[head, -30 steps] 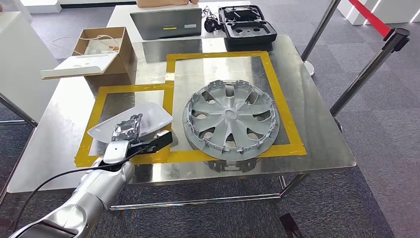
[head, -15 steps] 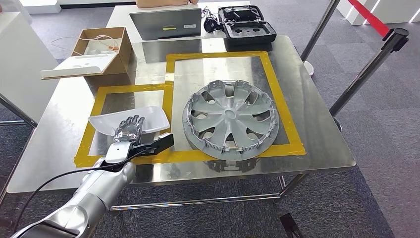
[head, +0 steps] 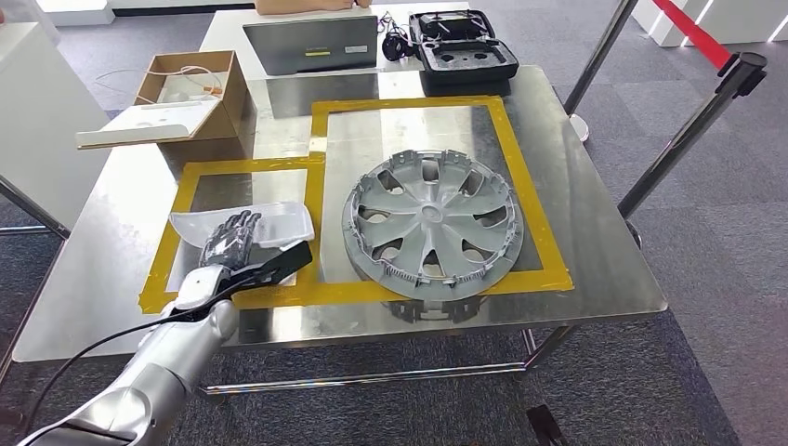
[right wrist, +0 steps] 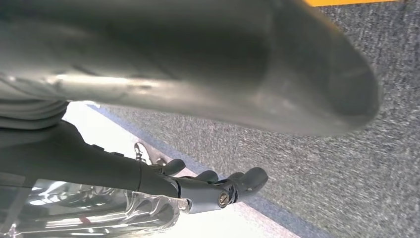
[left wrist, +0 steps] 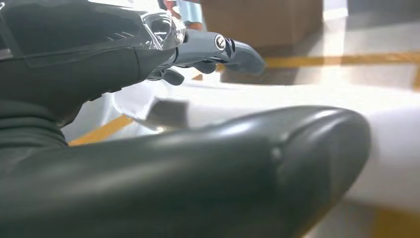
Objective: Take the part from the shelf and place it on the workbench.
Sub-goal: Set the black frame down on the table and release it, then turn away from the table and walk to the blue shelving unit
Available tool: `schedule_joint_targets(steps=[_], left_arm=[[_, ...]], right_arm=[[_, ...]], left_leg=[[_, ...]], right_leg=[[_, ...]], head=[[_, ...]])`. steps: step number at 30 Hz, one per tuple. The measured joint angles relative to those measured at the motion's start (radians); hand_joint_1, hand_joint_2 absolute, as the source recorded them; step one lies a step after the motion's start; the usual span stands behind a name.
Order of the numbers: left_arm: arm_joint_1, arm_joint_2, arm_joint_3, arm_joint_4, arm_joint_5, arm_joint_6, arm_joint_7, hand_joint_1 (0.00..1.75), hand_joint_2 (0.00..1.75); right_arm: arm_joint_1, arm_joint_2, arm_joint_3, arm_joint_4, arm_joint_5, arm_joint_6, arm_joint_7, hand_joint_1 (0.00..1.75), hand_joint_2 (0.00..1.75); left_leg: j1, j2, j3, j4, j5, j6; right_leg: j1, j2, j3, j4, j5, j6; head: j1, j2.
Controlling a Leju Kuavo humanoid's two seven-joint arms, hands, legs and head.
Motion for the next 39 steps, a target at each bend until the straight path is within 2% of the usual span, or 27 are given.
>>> schedule_joint_targets(steps=[10,12,16,19,22,27,30,32,39], left_arm=[[0.032,0.039,0.031,-0.038,0.012,0.07,-0.04,0.0,0.0],[0.053,0.051,0.032,-0.064,0.024,0.083,-0.075,0.0,0.0],[0.131,0.087,0.031,-0.172,0.062,0.039,-0.123,0.0,0.0],[0.202,0.122,0.029,-0.298,0.118,0.018,-0.135,0.0,0.0],[0.294,0.168,0.036,-0.482,0.27,-0.036,-0.185,0.0,0.0],[0.524,0.233,0.105,-0.853,0.577,-0.158,-0.29,0.0,0.0],[0.66,0.246,0.166,-1.043,0.669,-0.202,-0.329,0.0,0.0],[0.717,0.25,0.195,-1.128,0.685,-0.212,-0.337,0.0,0.0],[0.824,0.25,0.245,-1.291,0.702,-0.217,-0.359,0.0,0.0]], right_arm=[[0.009,0.0,-0.001,0.0,-0.003,0.002,0.001,0.0,0.0],[0.011,0.0,-0.002,0.001,-0.005,0.005,0.001,0.0,0.0],[0.018,0.001,-0.005,0.004,-0.016,0.001,-0.003,0.0,0.0],[0.025,0.002,-0.01,0.006,-0.024,-0.004,-0.003,0.0,0.0],[0.035,0.003,-0.018,0.007,-0.032,-0.01,-0.003,0.0,0.0],[0.055,0.003,-0.029,0.008,-0.036,-0.013,0.0,0.0,0.0],[0.062,0.003,-0.032,0.008,-0.035,-0.013,0.0,0.0,0.0],[0.062,0.003,-0.033,0.008,-0.034,-0.013,0.0,0.0,0.0],[0.062,0.003,-0.039,0.008,-0.033,-0.013,-0.008,0.0,0.0]], left_leg=[[0.0,0.0,0.0,0.0,0.0,0.0],[0.0,0.0,0.0,0.0,0.0,0.0],[0.0,0.0,-0.001,0.0,0.0,0.0],[0.0,0.001,-0.001,-0.001,0.0,0.0],[0.0,0.001,-0.001,-0.001,-0.001,-0.001],[0.0,0.005,0.0,-0.001,-0.004,-0.002],[0.0,0.005,0.0,-0.001,-0.004,-0.002],[0.0,0.003,0.0,-0.001,-0.005,-0.001],[0.0,0.004,0.001,-0.001,-0.005,-0.001]], right_leg=[[0.0,0.0,0.0,0.0,0.0,0.0],[0.0,0.0,0.0,0.0,0.0,0.0],[0.0,0.0,-0.001,0.0,0.0,0.0],[0.0,0.001,-0.001,0.0,-0.001,-0.001],[0.0,0.001,-0.001,0.0,-0.001,0.0],[0.0,0.004,-0.001,0.0,-0.003,0.0],[0.0,0.004,-0.001,0.0,-0.004,0.0],[0.0,0.003,-0.001,0.0,-0.005,0.001],[0.0,0.003,0.002,0.0,-0.005,0.001]], head=[[0.0,0.0],[0.0,0.0],[0.0,0.0],[0.0,0.0],[0.0,0.0],[0.0,0.0],[0.0,0.0],[0.0,0.0],[0.0,0.0]])
